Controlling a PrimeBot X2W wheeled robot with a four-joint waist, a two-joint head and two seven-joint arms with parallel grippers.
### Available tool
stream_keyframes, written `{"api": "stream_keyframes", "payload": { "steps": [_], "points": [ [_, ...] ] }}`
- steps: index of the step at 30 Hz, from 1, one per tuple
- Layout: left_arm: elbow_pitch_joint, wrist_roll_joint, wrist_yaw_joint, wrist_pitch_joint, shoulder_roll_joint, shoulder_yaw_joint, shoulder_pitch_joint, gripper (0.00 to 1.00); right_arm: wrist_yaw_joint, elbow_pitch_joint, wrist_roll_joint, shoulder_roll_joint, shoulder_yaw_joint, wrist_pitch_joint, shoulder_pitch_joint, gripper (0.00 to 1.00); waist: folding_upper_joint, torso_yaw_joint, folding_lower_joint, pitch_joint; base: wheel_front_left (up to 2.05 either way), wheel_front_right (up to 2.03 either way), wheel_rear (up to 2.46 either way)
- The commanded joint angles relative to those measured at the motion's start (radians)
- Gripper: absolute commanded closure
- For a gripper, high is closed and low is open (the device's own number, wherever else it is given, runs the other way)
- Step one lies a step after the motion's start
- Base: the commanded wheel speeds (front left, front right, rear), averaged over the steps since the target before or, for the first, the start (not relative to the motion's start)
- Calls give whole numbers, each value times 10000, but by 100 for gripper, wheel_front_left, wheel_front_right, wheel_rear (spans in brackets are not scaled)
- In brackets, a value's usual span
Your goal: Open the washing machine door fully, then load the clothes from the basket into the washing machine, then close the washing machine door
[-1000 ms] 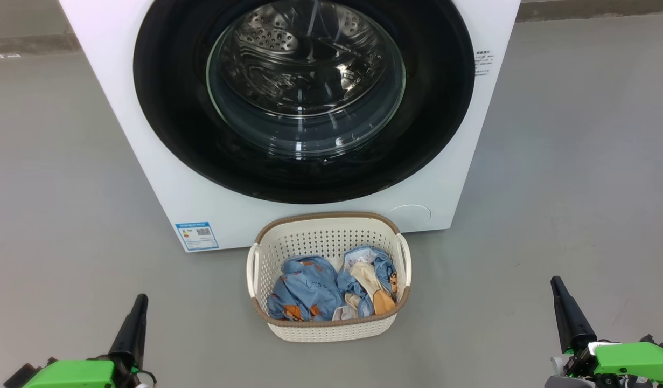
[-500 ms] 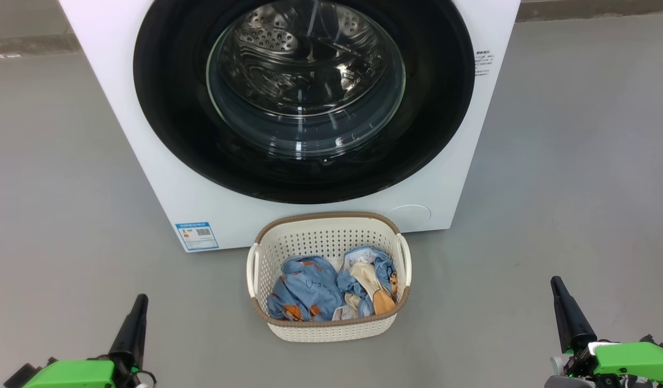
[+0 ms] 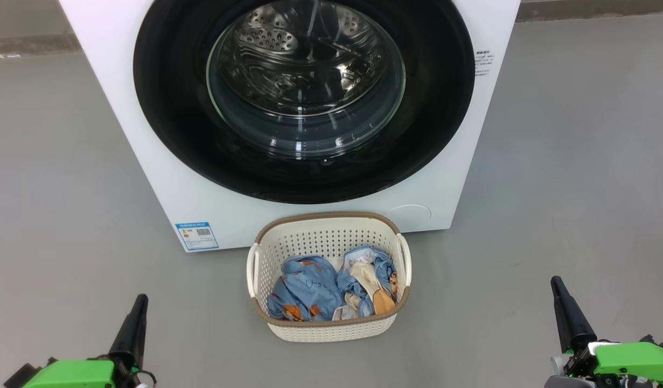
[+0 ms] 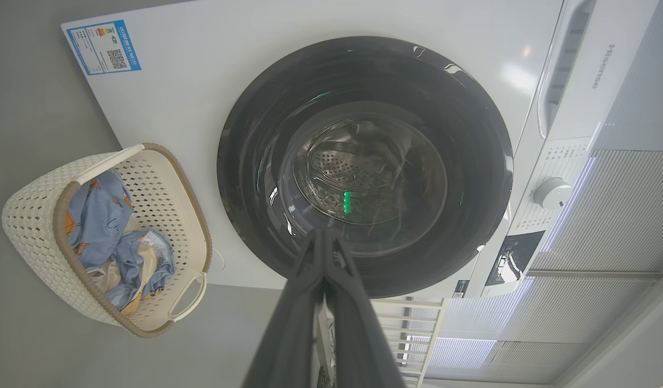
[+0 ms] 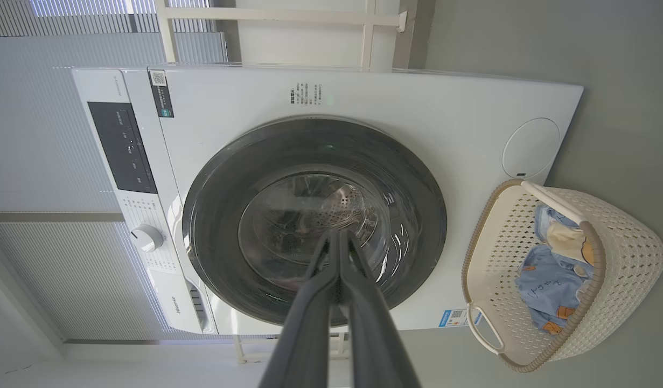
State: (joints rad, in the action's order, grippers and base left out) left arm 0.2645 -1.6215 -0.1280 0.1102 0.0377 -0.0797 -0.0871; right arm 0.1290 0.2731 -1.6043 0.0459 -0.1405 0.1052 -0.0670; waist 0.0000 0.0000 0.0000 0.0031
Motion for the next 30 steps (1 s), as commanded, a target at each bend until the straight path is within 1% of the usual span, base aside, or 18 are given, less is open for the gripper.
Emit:
{"api": "stream_keyframes", "payload": {
  "steps": [1,10,11,15,17,20,23,26,30],
  "points": [
    [-196,130,-27,31,125,-342,-209,100,17,-284,-47,43,270,78,-409,100,0,0,0,0,0,0,0],
    [-196,130,-27,31,125,-342,-209,100,17,-284,-47,43,270,78,-409,100,0,0,0,0,0,0,0],
    [2,0,0,0,0,2,0,0,0,4,0,0,0,0,0,0,0,0,0,0,0,0,0],
    [382,-20,4,-3,-125,57,209,0,0,412,7,-79,0,-15,227,0,0,0,0,2,0,0,0],
    [355,-3,3,-13,-116,57,168,0,0,386,46,-72,25,-37,169,0,0,0,1,7,0,0,0],
    [307,48,3,-43,-93,64,106,0,1,360,125,-52,76,-87,78,0,0,-2,17,-5,0,0,0],
    [266,105,2,-79,-68,83,69,0,1,348,203,-24,120,-131,19,0,0,-3,22,-13,0,0,0],
    [191,211,1,-161,-17,132,22,0,1,332,345,35,202,-211,-66,0,0,-8,4,6,0,0,0],
    [105,404,0,-340,96,245,-50,0,2,318,563,134,327,-356,-189,0,0,-16,1,26,0,0,0]
  ]
}}
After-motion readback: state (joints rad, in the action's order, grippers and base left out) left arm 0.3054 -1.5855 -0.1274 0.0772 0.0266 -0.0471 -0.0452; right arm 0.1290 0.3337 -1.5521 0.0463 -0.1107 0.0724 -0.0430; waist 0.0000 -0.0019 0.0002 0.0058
